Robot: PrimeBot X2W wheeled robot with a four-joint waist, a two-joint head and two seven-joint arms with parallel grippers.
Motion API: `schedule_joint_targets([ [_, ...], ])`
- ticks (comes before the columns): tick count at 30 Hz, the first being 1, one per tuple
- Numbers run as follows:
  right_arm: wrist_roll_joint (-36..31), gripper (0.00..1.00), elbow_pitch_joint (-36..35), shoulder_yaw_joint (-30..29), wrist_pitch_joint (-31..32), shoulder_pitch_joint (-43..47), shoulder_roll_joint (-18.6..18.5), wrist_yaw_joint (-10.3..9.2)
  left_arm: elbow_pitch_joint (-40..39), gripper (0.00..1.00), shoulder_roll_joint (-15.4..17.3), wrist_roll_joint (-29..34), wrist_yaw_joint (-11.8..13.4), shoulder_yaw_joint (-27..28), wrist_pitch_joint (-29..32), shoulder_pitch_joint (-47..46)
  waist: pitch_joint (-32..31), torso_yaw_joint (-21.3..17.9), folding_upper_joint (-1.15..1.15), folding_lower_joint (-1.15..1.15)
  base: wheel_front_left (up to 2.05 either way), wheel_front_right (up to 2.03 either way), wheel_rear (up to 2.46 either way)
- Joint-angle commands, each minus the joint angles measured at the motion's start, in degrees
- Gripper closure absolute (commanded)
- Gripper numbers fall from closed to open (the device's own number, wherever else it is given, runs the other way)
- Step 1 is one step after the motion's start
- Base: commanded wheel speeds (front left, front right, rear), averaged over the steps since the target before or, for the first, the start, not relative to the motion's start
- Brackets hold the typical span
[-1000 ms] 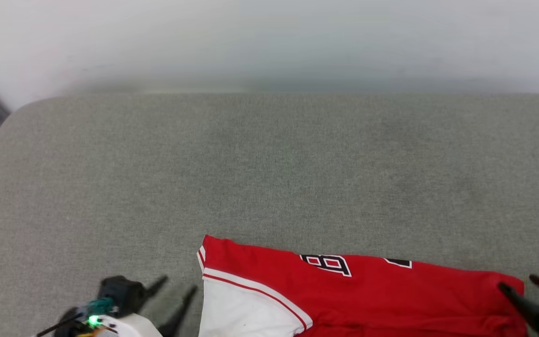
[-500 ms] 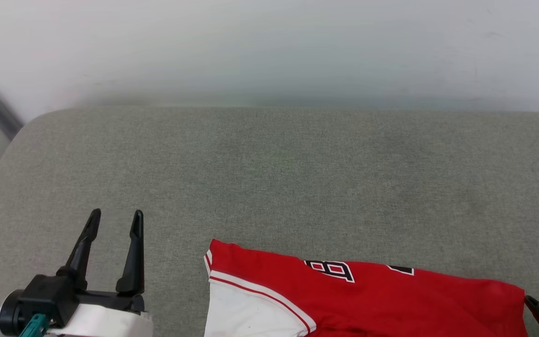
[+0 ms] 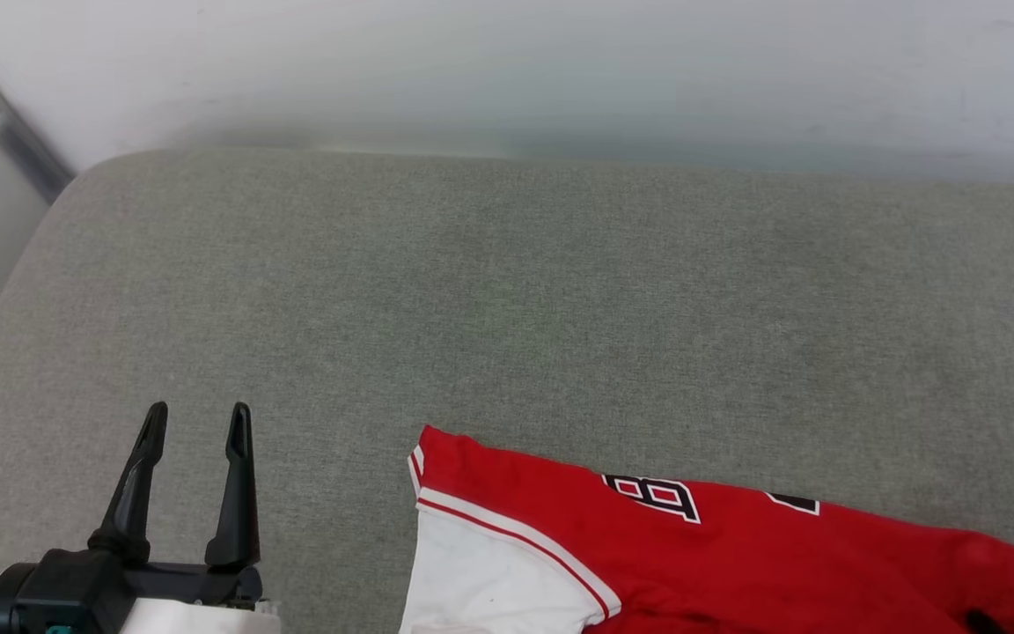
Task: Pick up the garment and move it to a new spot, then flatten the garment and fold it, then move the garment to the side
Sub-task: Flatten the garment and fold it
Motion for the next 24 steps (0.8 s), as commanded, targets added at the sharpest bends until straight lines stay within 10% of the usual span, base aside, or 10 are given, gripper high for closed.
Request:
schedule_joint_targets([
  [1,0.4,0.0,1.2,0.4,-0.4,-0.5,0.5,-0.03,0.3,0.0,-0.6,0.7,-0.7,0.5,-0.1,-0.7,0.6,0.7,0.0,0.0,0.0,0.0,0.0],
  [15,2.1,0.0,8.8,9.8,-3.8,-0.1,4.0,0.49,1.9,0.0,-2.8,2.8,-2.4,1.6,-0.1,-1.6,1.3,2.9,0.0,0.0,0.0,0.0,0.0],
  [16,1.8,0.64,8.3,11.1,-4.4,0.1,3.7,0.56,2.2,0.0,-2.8,2.8,-2.5,1.3,-0.1,-1.4,1.3,2.8,0.0,0.0,0.0,0.0,0.0],
  [17,1.9,1.0,7.9,11.8,-5.1,0.0,3.4,0.64,2.4,0.0,-2.7,2.7,-2.5,0.9,-0.1,-1.3,1.2,2.7,0.0,0.0,0.0,0.0,0.0],
  [24,0.5,1.0,6.1,9.0,-9.2,-1.4,-0.2,0.22,3.1,0.0,-2.4,1.9,-2.5,0.1,-0.1,-0.8,-0.1,1.8,0.0,0.0,0.0,0.0,0.0],
])
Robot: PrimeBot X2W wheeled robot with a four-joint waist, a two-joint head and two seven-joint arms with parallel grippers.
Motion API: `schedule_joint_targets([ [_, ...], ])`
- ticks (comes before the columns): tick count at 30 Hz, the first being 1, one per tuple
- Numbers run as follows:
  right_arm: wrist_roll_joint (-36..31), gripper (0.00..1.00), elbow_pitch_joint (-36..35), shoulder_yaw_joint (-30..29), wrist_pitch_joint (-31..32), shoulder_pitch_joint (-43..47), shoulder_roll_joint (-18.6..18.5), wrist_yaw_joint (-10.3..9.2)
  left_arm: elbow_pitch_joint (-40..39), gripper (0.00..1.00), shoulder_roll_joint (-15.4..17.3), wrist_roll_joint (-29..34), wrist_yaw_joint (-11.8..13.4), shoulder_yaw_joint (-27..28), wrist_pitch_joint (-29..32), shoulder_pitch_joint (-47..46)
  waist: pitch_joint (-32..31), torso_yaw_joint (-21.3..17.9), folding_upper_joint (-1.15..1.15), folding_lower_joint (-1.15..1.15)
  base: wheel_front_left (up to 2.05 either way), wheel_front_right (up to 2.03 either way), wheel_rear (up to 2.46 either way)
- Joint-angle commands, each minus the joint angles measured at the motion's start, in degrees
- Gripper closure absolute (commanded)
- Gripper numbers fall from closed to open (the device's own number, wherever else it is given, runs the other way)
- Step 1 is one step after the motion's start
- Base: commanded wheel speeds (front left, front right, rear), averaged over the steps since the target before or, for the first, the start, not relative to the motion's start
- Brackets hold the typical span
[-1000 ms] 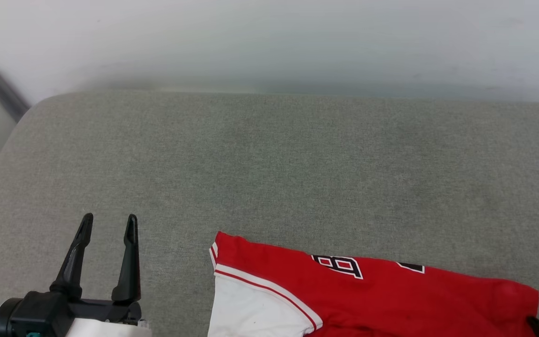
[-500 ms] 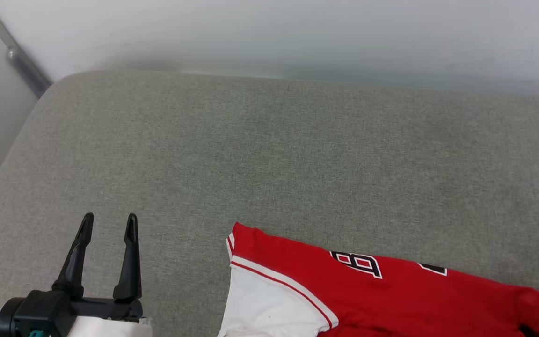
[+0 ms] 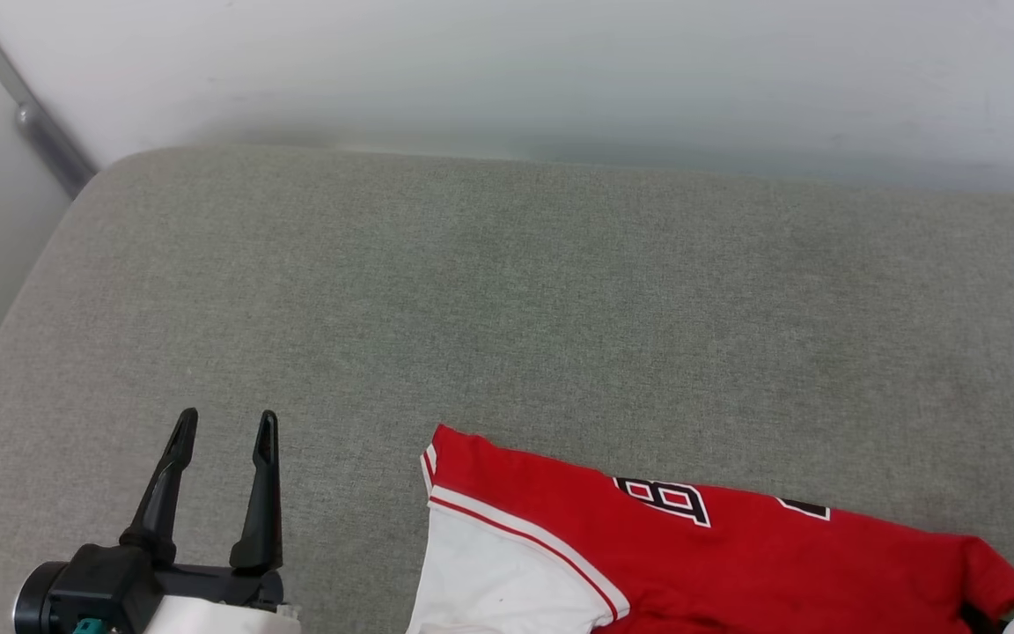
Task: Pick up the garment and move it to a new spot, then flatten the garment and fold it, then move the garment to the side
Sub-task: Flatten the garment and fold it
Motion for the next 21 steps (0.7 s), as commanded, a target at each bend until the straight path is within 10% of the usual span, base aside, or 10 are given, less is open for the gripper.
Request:
schedule_joint_targets([
  [1,-0.5,1.0,0.5,0.4,0.0,-0.1,0.6,-0.01,0.0,0.0,0.2,-0.3,0.0,0.0,-0.1,0.3,-0.3,-0.3,0.0,0.0,0.0,0.0,0.0],
  [13,-6.3,1.0,-0.3,-13.4,-1.2,-2.2,-3.4,-0.02,-0.3,0.0,0.6,-0.7,0.0,-0.1,-0.1,1.3,-1.3,-2.3,0.0,0.0,0.0,0.0,0.0],
  [21,-3.5,1.0,-7.9,-9.5,2.7,0.2,0.0,0.0,-0.1,0.0,0.1,-0.5,0.0,-0.2,-0.1,1.9,-2.6,-3.5,0.0,0.0,0.0,0.0,0.0],
])
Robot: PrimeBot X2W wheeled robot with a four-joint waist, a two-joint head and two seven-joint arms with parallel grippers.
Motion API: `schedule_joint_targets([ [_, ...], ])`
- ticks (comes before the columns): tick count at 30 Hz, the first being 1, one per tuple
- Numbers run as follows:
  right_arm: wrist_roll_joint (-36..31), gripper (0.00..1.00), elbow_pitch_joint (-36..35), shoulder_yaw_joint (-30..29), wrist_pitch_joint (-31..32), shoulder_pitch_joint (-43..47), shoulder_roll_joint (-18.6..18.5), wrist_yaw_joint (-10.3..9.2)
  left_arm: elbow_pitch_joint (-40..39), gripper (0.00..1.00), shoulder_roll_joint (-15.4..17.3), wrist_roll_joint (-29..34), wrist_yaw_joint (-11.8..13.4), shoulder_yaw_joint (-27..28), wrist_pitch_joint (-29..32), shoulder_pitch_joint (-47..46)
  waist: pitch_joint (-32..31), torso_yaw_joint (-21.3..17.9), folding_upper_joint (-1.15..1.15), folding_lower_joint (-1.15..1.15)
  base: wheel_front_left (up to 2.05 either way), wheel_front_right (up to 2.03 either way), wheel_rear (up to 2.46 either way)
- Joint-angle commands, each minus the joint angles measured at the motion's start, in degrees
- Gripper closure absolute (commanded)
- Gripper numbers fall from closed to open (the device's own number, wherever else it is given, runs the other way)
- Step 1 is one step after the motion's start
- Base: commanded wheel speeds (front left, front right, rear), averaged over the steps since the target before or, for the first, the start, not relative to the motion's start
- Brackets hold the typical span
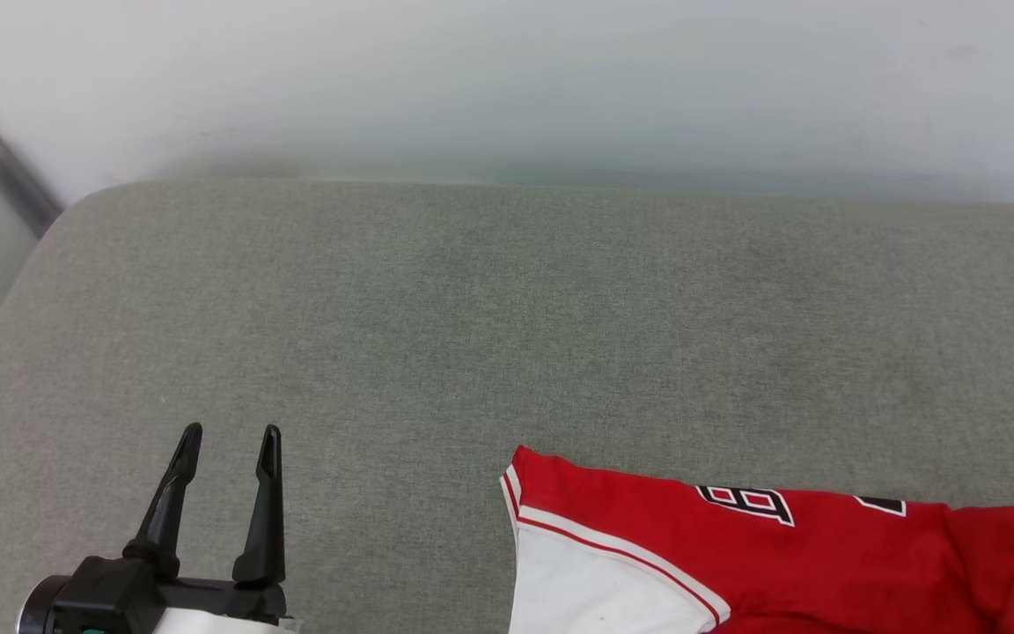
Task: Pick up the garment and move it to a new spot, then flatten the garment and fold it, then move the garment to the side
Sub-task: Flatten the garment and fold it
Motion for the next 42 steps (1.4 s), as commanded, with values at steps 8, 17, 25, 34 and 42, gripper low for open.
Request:
schedule_joint_targets([
  [8,2.0,1.0,-12.0,6.2,7.5,4.3,5.0,-0.01,0.5,0.0,-0.5,-0.1,0.0,-0.4,-0.1,1.4,-1.6,-0.4,0.0,0.0,0.0,0.0,0.0],
  [17,5.7,1.0,-20.2,14.1,13.7,3.5,13.1,-0.02,0.5,0.0,-0.8,-0.1,-0.1,-0.6,-0.1,1.7,-2.3,0.4,0.0,0.0,0.0,0.0,0.0],
  [25,13.8,1.0,-16.2,21.5,11.4,0.8,14.4,-0.01,0.5,0.0,-0.3,-0.1,-0.1,-1.0,-0.1,1.0,-2.3,2.2,0.0,0.0,0.0,0.0,0.0],
  [34,16.8,1.0,-7.9,29.4,6.8,-4.5,14.4,-0.01,1.0,0.0,-0.1,-0.7,-0.1,-1.4,-0.1,0.4,-1.1,4.2,0.0,0.0,0.0,0.0,0.0],
  [42,16.1,1.0,0.2,31.1,3.8,-8.6,14.4,-0.01,1.4,0.0,0.0,-0.7,-0.1,-2.2,-0.1,-0.2,-0.6,5.4,0.0,0.0,0.0,0.0,0.0],
])
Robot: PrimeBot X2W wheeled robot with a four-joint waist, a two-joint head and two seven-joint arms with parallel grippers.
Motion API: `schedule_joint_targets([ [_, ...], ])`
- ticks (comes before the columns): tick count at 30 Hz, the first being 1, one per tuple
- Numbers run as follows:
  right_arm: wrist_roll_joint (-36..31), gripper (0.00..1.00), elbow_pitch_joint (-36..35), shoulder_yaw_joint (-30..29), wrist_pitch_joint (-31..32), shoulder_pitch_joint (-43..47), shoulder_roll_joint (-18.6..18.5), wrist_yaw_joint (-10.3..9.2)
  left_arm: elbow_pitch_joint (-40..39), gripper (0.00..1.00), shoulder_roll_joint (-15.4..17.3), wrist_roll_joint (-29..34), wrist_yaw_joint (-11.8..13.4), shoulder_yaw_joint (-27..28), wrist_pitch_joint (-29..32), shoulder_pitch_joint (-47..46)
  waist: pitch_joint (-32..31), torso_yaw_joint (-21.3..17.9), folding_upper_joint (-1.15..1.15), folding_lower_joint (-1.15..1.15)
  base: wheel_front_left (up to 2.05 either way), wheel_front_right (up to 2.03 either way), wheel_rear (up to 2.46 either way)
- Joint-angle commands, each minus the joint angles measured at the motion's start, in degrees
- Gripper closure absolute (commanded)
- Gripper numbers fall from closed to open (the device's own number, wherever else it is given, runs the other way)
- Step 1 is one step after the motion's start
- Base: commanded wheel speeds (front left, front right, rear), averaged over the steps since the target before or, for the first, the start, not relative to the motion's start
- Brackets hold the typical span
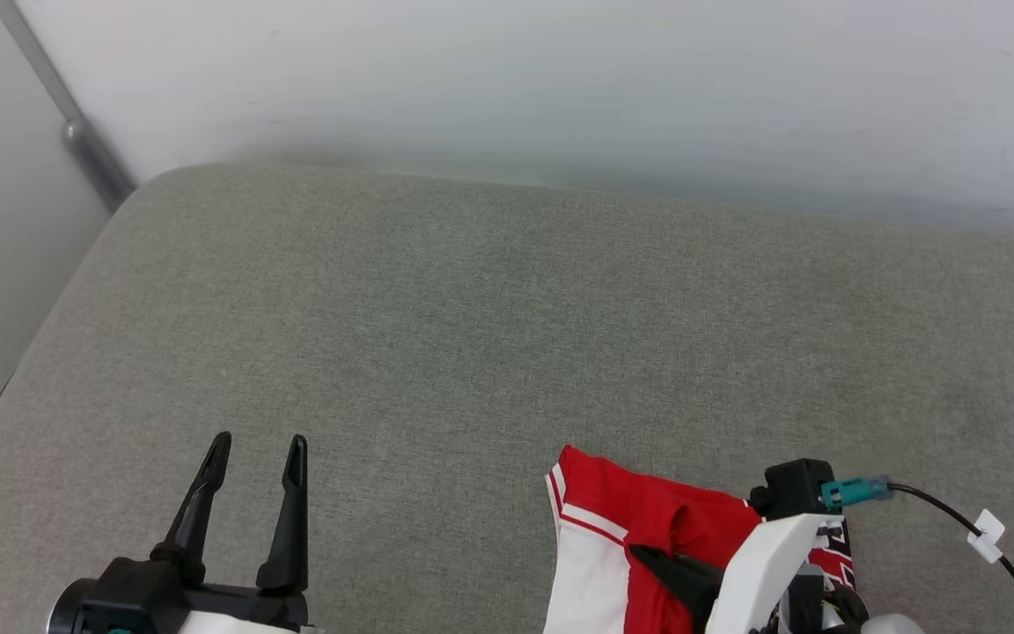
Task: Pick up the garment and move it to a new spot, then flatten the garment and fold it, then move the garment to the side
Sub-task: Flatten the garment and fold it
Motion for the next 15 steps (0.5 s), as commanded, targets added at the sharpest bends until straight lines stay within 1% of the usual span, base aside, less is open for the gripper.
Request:
schedule_joint_targets([
  [1,0.2,0.58,0.3,0.2,-0.4,-1.0,0.1,0.0,0.1,0.0,0.2,-0.1,-0.1,0.0,-0.1,-0.3,0.0,0.1,0.0,0.0,0.0,0.0,0.0],
  [2,0.3,0.0,1.0,0.8,-0.6,-1.6,0.1,0.0,0.1,0.0,0.1,-0.1,-0.1,-0.1,-0.1,-0.4,0.1,0.2,0.0,0.0,0.0,0.0,0.0],
  [5,2.0,0.0,1.2,3.7,-0.2,-2.1,0.1,0.0,0.2,0.0,0.2,-0.1,-0.1,0.0,-0.1,-0.2,0.0,0.2,0.0,0.0,0.0,0.0,0.0],
  [9,3.0,0.0,0.2,5.0,-0.8,-2.7,0.1,0.0,0.4,0.0,0.3,-0.2,-0.1,0.6,-0.1,0.6,-0.5,-0.4,0.0,0.0,0.0,0.0,0.0],
  [12,0.9,0.0,-1.0,3.9,-1.3,-4.1,0.0,0.0,0.5,0.0,0.5,-0.2,-0.1,0.6,-0.1,0.6,-0.9,-1.1,0.0,0.0,0.0,0.0,0.0],
  [14,-1.9,0.0,-2.0,2.9,-1.7,-5.0,0.1,0.0,0.3,0.0,0.5,-0.2,-0.1,0.6,-0.1,0.5,-1.1,-1.6,0.0,0.0,0.0,0.0,0.0],
  [15,-4.4,0.0,-2.7,2.3,-1.9,-5.6,0.0,0.0,0.3,0.0,0.5,-0.1,-0.1,0.7,-0.1,0.5,-1.2,-2.0,0.0,0.0,0.0,0.0,0.0],
])
